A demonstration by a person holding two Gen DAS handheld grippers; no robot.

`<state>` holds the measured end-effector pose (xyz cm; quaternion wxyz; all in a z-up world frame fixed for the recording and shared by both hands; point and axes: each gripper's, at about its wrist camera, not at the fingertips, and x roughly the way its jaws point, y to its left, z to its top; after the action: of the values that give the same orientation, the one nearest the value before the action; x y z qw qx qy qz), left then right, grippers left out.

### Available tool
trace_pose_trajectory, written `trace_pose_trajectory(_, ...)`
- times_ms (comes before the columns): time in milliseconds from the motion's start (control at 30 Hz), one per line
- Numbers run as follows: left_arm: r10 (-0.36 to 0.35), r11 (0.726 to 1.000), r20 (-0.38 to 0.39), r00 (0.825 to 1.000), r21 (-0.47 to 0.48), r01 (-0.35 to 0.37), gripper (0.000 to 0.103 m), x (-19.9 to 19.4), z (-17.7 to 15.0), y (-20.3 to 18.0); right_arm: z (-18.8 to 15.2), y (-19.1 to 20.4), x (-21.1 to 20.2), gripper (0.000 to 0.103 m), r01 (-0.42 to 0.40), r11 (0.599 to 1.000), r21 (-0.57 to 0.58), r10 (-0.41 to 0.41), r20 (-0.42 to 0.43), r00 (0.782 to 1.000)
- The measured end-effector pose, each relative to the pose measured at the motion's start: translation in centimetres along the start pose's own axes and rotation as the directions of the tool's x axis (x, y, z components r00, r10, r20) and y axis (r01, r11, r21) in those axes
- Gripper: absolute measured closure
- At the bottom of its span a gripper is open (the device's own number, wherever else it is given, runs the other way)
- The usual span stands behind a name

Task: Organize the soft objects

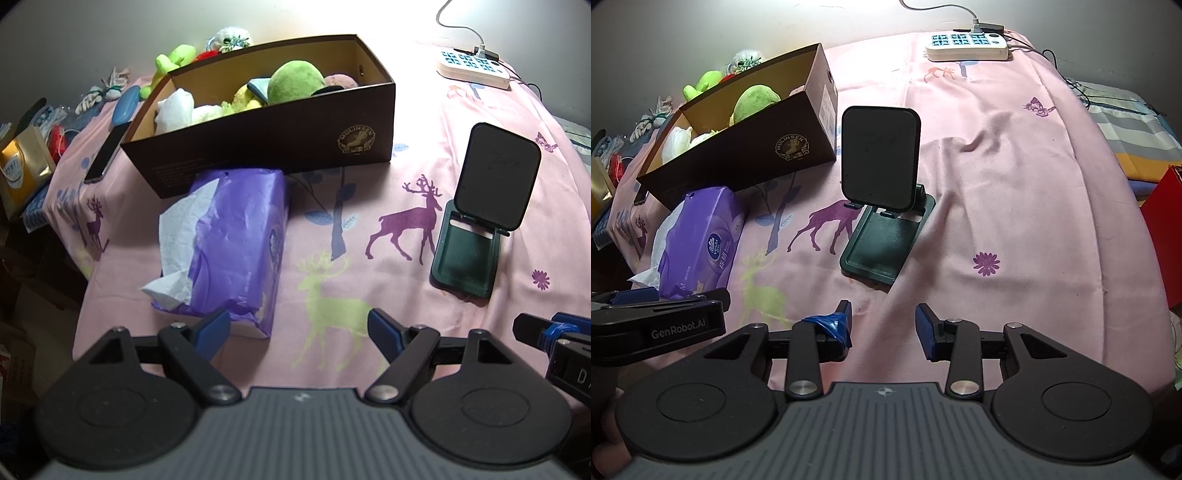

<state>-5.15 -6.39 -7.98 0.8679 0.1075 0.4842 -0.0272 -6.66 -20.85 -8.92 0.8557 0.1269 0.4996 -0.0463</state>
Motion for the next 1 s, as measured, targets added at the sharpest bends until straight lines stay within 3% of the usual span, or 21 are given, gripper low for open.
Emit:
trace_pose_trajectory(767,0.005,1.000,0.020,1.000,0.009,-0.005,0.023,-0.5,0.6,0.1,0.3,-0.2,-0.3,0.082,-0.017,1.000,-0.009,0.017,0.008,1.000)
trace_pose_trajectory(1000,0.017,1.000,0.080,0.997,0.013,-0.018,0.023,-2.3,2.1,0.8,1.3,-0.1,-1.3,0.082,-0.024,1.000,-0.013,0.025,0.041,0.999)
